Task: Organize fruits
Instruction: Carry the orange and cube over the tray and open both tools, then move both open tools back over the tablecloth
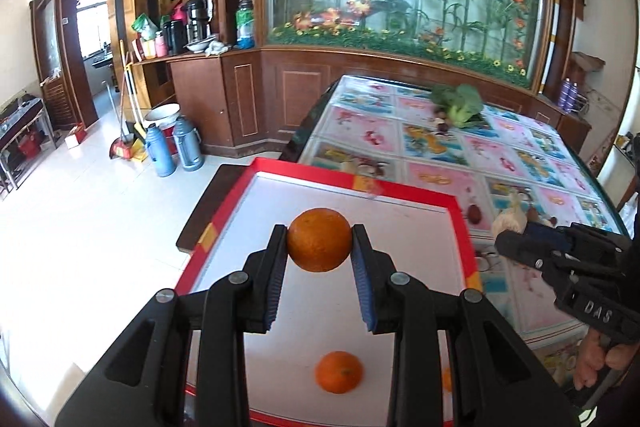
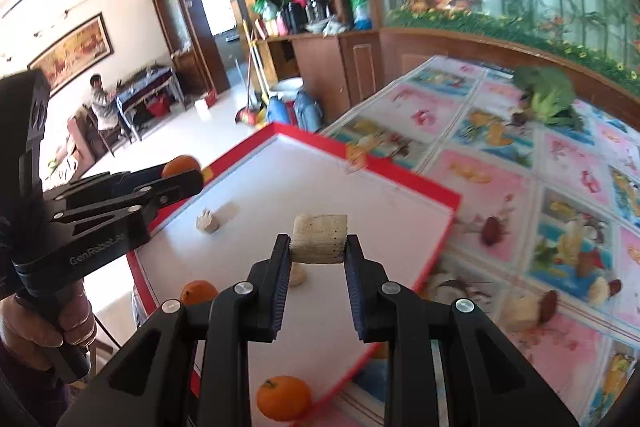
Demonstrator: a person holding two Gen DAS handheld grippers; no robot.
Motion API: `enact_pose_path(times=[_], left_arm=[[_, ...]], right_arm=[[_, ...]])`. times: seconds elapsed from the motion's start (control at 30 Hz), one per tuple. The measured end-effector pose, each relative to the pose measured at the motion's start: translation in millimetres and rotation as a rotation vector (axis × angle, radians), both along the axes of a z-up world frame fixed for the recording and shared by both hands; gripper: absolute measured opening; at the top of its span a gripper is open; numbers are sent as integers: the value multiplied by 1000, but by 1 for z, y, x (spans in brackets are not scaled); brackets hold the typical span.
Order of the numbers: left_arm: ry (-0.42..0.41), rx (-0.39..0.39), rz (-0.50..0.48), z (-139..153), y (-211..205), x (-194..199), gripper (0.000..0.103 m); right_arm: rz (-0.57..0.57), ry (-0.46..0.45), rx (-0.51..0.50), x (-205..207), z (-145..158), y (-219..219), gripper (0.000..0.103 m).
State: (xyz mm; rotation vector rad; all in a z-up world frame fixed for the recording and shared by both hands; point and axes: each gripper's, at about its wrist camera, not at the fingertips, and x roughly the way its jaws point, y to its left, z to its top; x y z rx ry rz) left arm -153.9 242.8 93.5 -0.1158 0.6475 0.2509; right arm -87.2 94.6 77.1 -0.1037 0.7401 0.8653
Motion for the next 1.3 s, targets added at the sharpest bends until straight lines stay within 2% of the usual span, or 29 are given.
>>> enact_pose_path(times=[0.23,0.33,0.53,0.77,0.87,0.97,1.07,1.13,1.2,1.3], left_arm=[[110,-11,11,-36,22,17,34],[132,-20,10,-43,26,22,34],[202,-16,-13,-60,20,33,34],[237,-1,-16,-71,15,38,34],[243,3,-9,-70,15,39,35],[258,-12,3,-71,15,40,48],[246,-7,6,-68,14,37,51],[228,-5,16,-62,12,33,55],[201,5,23,-55,9,29,65],[157,28,2,-41,-2,25,67]], right_arm=[[-43,68,-62,16,-26,22,25],[-65,107,-84,23,-35,26,25],[-91,137,-98,25,-42,25,25],[-93,143,-127,27,-45,27,27],[-77,152,-124,26,-45,26,37],[-70,130,-62,22,-36,14,40],[-69,96,19,21,-19,-9,40],[-85,66,52,22,-9,-28,44],[-116,52,81,24,-2,-51,48],[-173,46,93,33,0,-90,48]])
